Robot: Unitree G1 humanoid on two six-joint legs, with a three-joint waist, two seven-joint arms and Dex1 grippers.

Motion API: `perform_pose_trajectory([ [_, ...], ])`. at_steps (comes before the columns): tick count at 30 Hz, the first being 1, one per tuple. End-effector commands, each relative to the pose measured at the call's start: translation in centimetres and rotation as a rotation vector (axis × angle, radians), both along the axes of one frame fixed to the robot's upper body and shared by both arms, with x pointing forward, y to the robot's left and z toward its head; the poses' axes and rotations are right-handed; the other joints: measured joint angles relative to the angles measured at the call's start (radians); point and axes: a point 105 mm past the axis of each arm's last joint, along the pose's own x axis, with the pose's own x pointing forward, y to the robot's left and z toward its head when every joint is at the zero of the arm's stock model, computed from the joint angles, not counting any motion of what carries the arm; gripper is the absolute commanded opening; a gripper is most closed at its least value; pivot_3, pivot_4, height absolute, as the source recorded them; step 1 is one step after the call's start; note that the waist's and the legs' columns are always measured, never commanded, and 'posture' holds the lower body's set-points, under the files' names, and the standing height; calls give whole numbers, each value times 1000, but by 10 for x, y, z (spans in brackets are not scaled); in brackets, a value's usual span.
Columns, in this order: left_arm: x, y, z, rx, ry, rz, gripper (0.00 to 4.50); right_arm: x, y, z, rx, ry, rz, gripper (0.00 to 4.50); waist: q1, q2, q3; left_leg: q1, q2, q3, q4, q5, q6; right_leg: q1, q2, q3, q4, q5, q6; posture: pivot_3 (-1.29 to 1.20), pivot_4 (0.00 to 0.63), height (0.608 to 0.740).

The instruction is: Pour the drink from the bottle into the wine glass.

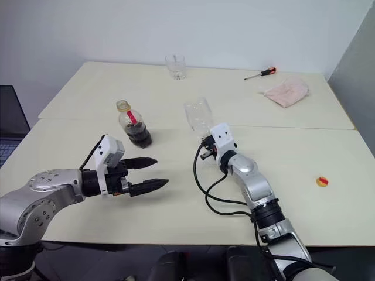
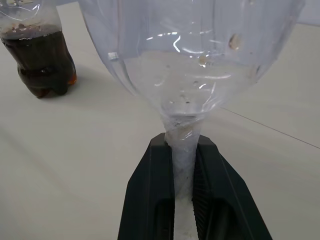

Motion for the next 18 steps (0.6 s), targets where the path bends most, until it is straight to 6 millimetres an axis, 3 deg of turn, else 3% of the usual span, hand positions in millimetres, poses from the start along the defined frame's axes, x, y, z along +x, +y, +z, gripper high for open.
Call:
perform_pose_trajectory([
  [1,1,-7,11,-2,-44,-37,4500,-3,-21,-17,-49,48,-61,172,5,0,0,0,0,0,0,0,0,0,0,0,0,0,0,0,150,740],
  [10,8,-11,20,1,-75,-68,4500,-28,-39,-41,-142,129,-50,171,17,-2,-3,1,-1,0,1,0,0,2,0,-1,0,-1,1,0,150,740],
  [18,8,-10,18,8,-65,-64,4500,-28,-33,-40,-161,113,-12,171,17,-3,-3,1,-1,0,1,0,0,2,0,-1,0,-1,1,0,150,740],
])
